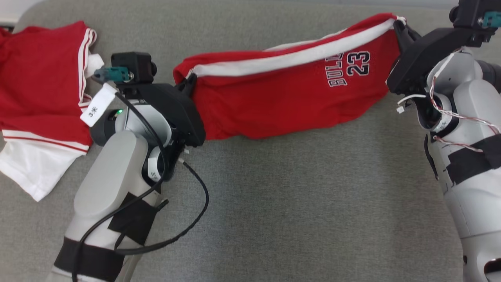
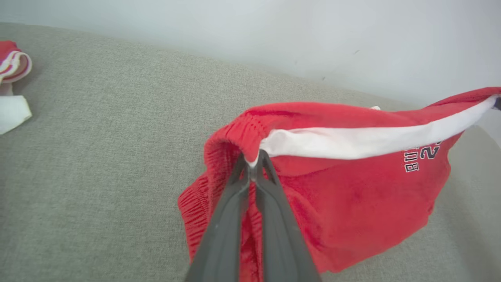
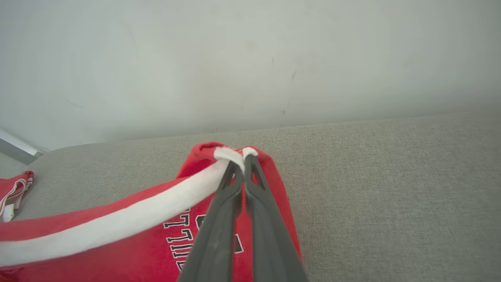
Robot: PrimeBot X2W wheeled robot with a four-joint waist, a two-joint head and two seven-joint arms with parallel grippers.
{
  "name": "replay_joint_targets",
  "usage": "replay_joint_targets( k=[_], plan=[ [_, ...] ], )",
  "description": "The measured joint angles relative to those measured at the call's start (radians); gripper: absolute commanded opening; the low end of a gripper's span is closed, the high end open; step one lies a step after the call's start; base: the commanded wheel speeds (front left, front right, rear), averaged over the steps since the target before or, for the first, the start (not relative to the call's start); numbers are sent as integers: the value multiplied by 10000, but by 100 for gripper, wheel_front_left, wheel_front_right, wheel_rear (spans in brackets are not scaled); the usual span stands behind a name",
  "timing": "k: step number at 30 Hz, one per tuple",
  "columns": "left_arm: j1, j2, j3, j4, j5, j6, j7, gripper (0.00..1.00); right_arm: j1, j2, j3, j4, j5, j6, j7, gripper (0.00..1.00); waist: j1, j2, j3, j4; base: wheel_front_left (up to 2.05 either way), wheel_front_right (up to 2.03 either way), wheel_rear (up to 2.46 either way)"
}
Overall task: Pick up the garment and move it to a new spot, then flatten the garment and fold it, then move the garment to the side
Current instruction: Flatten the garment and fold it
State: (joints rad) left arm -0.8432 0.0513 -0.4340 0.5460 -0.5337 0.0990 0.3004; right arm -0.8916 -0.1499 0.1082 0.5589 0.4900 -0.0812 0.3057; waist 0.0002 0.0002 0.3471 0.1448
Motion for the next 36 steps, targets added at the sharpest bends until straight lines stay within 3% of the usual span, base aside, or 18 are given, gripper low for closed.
replay_joint_targets(
  k=[2, 3, 4, 5, 6, 17, 24, 28, 36],
  plan=[
    [-196, -79, 23, 238, 23, 67, -165, 0, -213, 52, -8, 301, 0, -23, -86, 2, 1, 0, 193, 94, 0, 0, 0],
    [-276, -107, 25, 320, 27, 67, -228, 0, -284, 86, -6, 426, 0, -23, -174, 43, 1, 0, 283, 143, 0, 0, 0],
    [-339, -134, 10, 437, 29, 65, -301, 41, -360, 132, -13, 585, 8, -23, -205, 100, 1, 0, 365, 190, 0, 0, 0],
    [-411, -151, -17, 575, 59, 67, -364, 95, -412, 182, -17, 663, 29, -10, -282, 100, 1, 0, 441, 240, 0, 0, 0],
    [-469, -167, -25, 663, 82, 67, -456, 100, -451, 219, -15, 740, 33, 23, -359, 100, 0, 0, 508, 289, 0, 0, 0],
    [-919, -186, -132, 1701, 221, -6, -1684, 100, -1102, 393, -13, 1733, 378, 792, -1453, 100, -2, 0, 611, 584, 0, 0, 0],
    [-475, -192, -899, 1948, 368, -920, -2322, 100, -521, -142, 238, 2406, 157, 1317, -1672, 100, -3, 0, 53, 567, 0, 0, 0],
    [136, -198, -1298, 2217, 520, -1214, -2487, 100, 58, -403, 245, 2796, 10, 1356, -1858, 100, -3, 0, -410, 530, 0, 0, 0],
    [1119, -167, -1664, 2558, 646, -1438, -2568, 100, 773, 232, 535, 3386, 12, 1430, -1927, 100, -5, -3, -1320, 297, 0, 0, 0]
  ],
)
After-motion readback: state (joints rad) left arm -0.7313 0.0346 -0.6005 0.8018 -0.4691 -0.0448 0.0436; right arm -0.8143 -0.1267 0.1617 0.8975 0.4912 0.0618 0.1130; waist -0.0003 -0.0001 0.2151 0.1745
